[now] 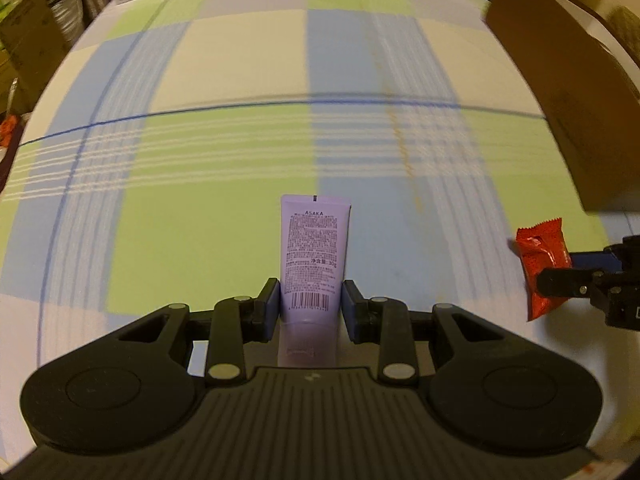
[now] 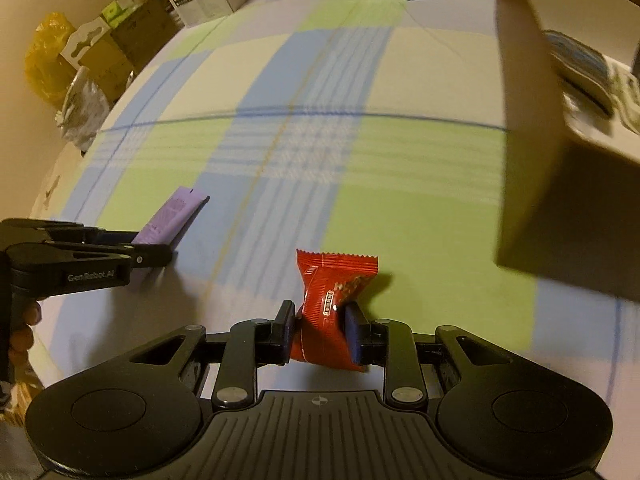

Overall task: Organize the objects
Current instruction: 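Grasp the purple tube with the left tool while the right tool grasps the red candy, then adjust the right tool's grip on the red candy packet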

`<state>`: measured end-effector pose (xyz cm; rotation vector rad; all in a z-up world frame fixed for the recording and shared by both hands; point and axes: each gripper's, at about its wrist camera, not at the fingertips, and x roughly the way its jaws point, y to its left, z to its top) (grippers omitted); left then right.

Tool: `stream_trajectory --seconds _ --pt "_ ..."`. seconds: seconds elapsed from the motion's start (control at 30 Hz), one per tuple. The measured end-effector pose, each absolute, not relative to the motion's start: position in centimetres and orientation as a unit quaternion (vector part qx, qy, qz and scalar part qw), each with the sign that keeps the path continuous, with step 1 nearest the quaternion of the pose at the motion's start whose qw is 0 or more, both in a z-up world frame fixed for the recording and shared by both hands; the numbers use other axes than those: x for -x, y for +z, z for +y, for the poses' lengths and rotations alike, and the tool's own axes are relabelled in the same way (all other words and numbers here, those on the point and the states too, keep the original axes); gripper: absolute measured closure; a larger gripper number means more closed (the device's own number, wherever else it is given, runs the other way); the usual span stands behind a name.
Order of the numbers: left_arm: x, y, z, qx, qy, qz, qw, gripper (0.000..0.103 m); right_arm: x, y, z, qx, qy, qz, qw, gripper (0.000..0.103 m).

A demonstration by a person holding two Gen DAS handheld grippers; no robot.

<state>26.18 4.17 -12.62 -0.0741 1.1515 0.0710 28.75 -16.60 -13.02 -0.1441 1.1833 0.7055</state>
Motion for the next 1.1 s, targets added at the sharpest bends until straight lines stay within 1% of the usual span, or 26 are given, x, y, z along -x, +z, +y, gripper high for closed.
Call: stream_trajectory --seconds 0.27,0.5,0.53,0.6,0.63,0.67,0.7,0.77,0.87,0.9,0.97,1.1 --pt "-23.6 -12.1 0.0 0.015 -0.027 0.561 0.828 0.076 -26.1 -12.6 -19.3 0.079 0.318 0.544 0.772 0.079" --pt "-22.1 -12.0 -0.8 0.012 -0.037 0.570 0.820 0.076 -24.8 -12.4 -19.4 0.075 0.314 0.534 0.781 0.079" --pt "-22.1 -11.9 -0.8 0.012 -0.036 0.571 0.820 0.076 -24.8 -12.4 -19.4 0.071 0.311 0.534 0.783 0.078" --pt "-22.0 -11.9 -0.9 0.009 -0.034 0.571 0.820 0.075 -24.9 -12.6 -19.4 0.064 0.307 0.535 0.785 0.067" --pt "-22.0 -11.9 -0.9 0.008 -0.033 0.572 0.820 0.075 -24.8 -12.5 -19.4 0.064 0.305 0.533 0.787 0.056" --pt "-22.0 -11.9 -1.0 0.008 -0.033 0.572 0.820 0.073 -24.7 -12.5 -19.4 0.065 0.301 0.528 0.791 0.048" --pt "-22.0 -12.0 -1.1 0.007 -0.032 0.571 0.820 0.072 -24.6 -12.4 -19.3 0.065 0.299 0.525 0.794 0.048" --pt "-22.0 -12.1 -1.3 0.008 -0.031 0.572 0.820 0.066 -24.5 -12.5 -19.4 0.062 0.297 0.527 0.794 0.047" --pt "-22.2 -12.2 -2.1 -0.008 -0.023 0.569 0.822 0.066 -24.5 -12.6 -19.5 0.054 0.293 0.528 0.796 0.047" --pt "-22.2 -12.3 -2.3 -0.012 -0.021 0.567 0.824 0.066 -24.4 -12.6 -19.6 0.054 0.291 0.528 0.796 0.047" --pt "-22.2 -12.2 -2.4 -0.009 -0.020 0.563 0.826 0.076 -24.3 -12.7 -19.4 0.056 0.287 0.527 0.798 0.047" --pt "-22.0 -12.2 -2.3 -0.004 -0.018 0.561 0.828 0.076 -24.2 -12.9 -19.4 0.050 0.282 0.529 0.799 0.047"
